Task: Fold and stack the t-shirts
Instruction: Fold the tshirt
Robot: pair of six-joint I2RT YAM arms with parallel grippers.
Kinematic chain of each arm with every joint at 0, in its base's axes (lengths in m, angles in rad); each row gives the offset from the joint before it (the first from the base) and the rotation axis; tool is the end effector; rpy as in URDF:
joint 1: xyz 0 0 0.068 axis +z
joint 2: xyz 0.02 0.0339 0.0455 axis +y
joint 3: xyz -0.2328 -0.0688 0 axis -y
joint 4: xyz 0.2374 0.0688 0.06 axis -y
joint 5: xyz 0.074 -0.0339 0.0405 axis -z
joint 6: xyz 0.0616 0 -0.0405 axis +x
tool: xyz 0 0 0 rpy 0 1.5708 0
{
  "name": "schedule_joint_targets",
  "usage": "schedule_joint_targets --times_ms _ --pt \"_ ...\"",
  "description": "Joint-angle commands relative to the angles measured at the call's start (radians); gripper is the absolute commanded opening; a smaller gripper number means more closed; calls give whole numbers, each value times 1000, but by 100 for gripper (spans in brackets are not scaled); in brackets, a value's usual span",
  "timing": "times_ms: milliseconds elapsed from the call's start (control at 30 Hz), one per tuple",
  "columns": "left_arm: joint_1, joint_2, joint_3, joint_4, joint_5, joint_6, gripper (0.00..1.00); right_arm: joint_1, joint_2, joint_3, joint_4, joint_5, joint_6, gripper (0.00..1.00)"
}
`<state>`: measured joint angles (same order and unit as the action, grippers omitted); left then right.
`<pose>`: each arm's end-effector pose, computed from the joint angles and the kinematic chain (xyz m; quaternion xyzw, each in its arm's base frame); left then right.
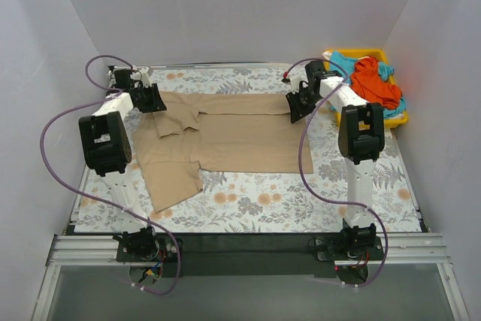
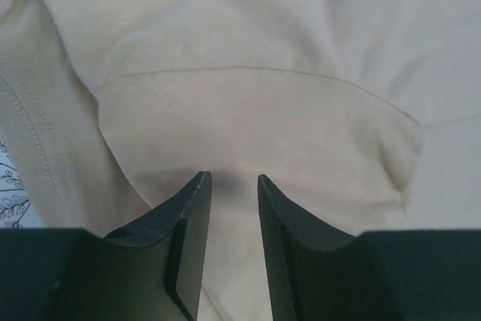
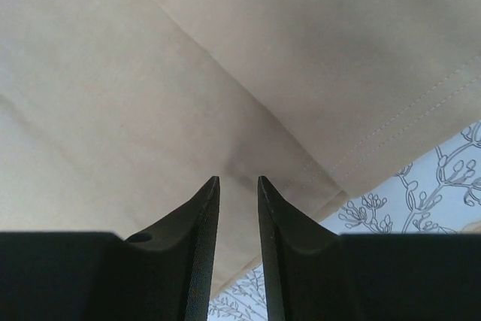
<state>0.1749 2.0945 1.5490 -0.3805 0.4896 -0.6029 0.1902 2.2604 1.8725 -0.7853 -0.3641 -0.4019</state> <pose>0.4459 0.0494 0.1406 -0.2779 0.8806 -0.2899 0.2516 0.4490 0.1088 0.1376 -0.3155 0.9117 0.1560 0.2119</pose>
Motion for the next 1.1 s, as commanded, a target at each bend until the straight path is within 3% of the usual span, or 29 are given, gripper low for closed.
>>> schedule_joint_targets --times_ms 0,233,400,467,533,633,833,1067 --pt "11 36 56 14 -87 -24 31 3 34 40 -6 46 11 29" --pt "74 113 121 -67 -106 0 29 3 45 54 -12 128 -8 29" --pt "100 -58 146 -167 108 103 46 3 -161 -18 -19 2 -73 57" --pt "100 -138 123 -231 188 198 48 5 -247 -105 -20 -28 -106 62" --pt "103 -267 63 -296 228 285 49 5 -361 -171 -31 -29 -158 67" --pt "112 -442 -79 -443 273 486 50 17 -479 -300 -72 3 -236 65" --pt "120 -666 -375 -647 179 787 47 49 -663 -583 -100 89 -310 52" --pt "117 -1011 -749 -756 74 1132 48 104 -797 -823 -56 189 -360 53"
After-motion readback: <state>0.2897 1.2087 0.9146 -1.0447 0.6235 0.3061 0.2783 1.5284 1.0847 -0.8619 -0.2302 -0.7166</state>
